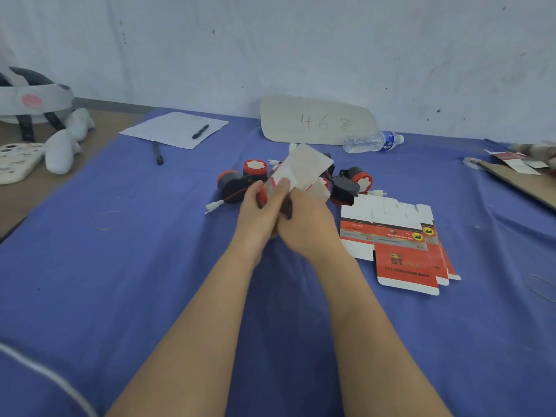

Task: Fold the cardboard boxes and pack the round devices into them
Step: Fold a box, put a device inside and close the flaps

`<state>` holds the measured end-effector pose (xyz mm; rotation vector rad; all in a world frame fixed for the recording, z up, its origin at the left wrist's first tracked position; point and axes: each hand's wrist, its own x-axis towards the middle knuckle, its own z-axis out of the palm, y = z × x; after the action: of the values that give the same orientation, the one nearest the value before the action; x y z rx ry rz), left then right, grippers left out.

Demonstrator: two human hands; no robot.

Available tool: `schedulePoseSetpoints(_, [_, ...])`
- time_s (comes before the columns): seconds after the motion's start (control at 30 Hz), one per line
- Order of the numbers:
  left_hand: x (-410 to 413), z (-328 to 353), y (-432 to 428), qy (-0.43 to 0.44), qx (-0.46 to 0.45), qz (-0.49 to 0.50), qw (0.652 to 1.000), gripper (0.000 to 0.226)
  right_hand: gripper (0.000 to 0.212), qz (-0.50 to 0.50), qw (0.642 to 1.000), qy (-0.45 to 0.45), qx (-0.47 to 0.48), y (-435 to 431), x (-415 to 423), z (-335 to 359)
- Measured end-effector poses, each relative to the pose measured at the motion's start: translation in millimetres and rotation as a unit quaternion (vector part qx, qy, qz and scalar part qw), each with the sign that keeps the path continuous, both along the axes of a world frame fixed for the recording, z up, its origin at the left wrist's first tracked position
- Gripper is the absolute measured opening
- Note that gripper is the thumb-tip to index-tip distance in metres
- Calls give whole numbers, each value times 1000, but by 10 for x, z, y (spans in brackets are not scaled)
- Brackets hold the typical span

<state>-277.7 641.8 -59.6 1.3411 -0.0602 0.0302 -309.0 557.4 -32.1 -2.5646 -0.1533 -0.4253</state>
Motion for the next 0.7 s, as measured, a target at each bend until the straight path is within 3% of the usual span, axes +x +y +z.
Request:
schedulePoseSetpoints(0.17, [-15, 26, 3, 31, 45, 9, 998, 38, 22, 18, 999, 38, 11, -150, 73, -4])
schedulePoseSetpoints(0.23, [7, 12, 2, 19, 61, 39, 997, 37, 27, -21, 992, -13, 125, -191, 87, -6])
schedulePoseSetpoints(0.3, [35, -26, 6, 4, 93, 83, 992, 25, 31, -77, 952, -82, 285, -215, 77, 18])
schedulePoseSetpoints(0.37, [41, -45, 14, 0, 106, 97, 990, 12, 28, -146, 914, -185, 331, -252, 71, 51])
schedulePoseSetpoints(0.43, [41, -39, 18, -5, 94, 84, 992, 15, 17, -178, 900, -206, 341, -304, 87, 45])
schedulePoseSetpoints(0.5, [25, -22, 8, -5, 59, 51, 997, 26, 23, -150, 895, -86, 411, -321, 128, 3])
schedulePoseSetpoints(0.53, [20, -19, 2, -5, 47, 36, 998, 30, 35, -129, 882, 2, 453, -326, 141, -22])
schedulePoseSetpoints(0.6, [14, -15, 0, -10, 39, 29, 999, 35, 35, -79, 845, 122, 514, -316, 140, -50])
schedulePoseSetpoints(0.7, [29, -3, 37, -11, 19, 51, 998, 37, 30, -29, 857, 142, 495, -320, 154, -87])
